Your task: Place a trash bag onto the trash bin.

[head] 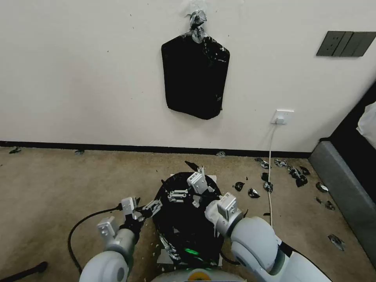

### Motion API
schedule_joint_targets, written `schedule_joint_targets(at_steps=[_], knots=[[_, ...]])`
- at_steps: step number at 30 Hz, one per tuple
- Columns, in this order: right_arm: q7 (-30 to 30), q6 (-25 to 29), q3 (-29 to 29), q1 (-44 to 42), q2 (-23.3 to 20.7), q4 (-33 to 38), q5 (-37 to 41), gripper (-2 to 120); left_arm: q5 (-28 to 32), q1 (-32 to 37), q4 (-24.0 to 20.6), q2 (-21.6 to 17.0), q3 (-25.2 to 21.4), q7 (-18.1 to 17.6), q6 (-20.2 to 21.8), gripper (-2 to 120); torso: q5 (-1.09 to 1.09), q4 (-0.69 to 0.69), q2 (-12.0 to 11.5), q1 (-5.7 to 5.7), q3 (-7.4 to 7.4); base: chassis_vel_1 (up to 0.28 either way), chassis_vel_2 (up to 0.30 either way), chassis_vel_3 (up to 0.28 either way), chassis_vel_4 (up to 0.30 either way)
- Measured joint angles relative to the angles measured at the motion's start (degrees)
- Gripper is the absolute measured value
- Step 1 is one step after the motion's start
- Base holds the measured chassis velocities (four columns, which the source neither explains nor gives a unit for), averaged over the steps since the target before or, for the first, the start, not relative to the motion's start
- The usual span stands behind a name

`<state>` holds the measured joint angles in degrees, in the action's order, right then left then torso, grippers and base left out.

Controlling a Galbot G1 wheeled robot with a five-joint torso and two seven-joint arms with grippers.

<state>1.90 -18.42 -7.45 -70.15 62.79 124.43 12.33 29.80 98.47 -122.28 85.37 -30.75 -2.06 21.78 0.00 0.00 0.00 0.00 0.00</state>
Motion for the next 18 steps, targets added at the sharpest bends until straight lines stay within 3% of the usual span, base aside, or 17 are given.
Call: schedule_joint_targets(at_steps=[4, 8, 9, 12, 18], knots=[[0.4, 0.0, 0.4, -0.4, 0.4, 0.2, -0.1, 100, -0.5, 0.4, 0.1, 0.1, -0.5, 2.2, -3.5, 100, 0.0, 0.0, 0.0, 0.0, 0.0, 0.0, 0.0, 0.0, 0.0], [6.5, -0.4, 5.3, -4.3, 2.4, 0.7, -1.3, 100, -6.3, 0.3, 3.6, 0.3, -2.2, 10.9, -20.0, 100, 0.0, 0.01, 0.0, 0.0, 0.0, 0.0, 0.0, 0.0, 0.0], [6.5, -0.4, 5.3, -4.3, 2.4, 0.7, -1.3, 100, -6.3, 0.3, 3.6, 0.3, -2.2, 10.9, -20.0, 100, 0.0, 0.01, 0.0, 0.0, 0.0, 0.0, 0.0, 0.0, 0.0], [10.6, 2.0, 13.4, -9.7, 4.6, 0.6, -5.7, 100, -11.6, -0.5, 4.9, -0.4, -3.7, 13.4, -29.1, 100, 0.0, 0.0, 0.0, 0.0, 0.0, 0.0, 0.0, 0.0, 0.0], [13.8, 8.7, 22.0, -19.1, 8.6, -1.8, -10.4, 100, -13.7, -0.5, 6.2, -0.7, -4.3, 13.7, -36.5, 100, 0.01, 0.0, 0.0, 0.0, 0.0, 0.0, 0.0, 0.0, 0.0]])
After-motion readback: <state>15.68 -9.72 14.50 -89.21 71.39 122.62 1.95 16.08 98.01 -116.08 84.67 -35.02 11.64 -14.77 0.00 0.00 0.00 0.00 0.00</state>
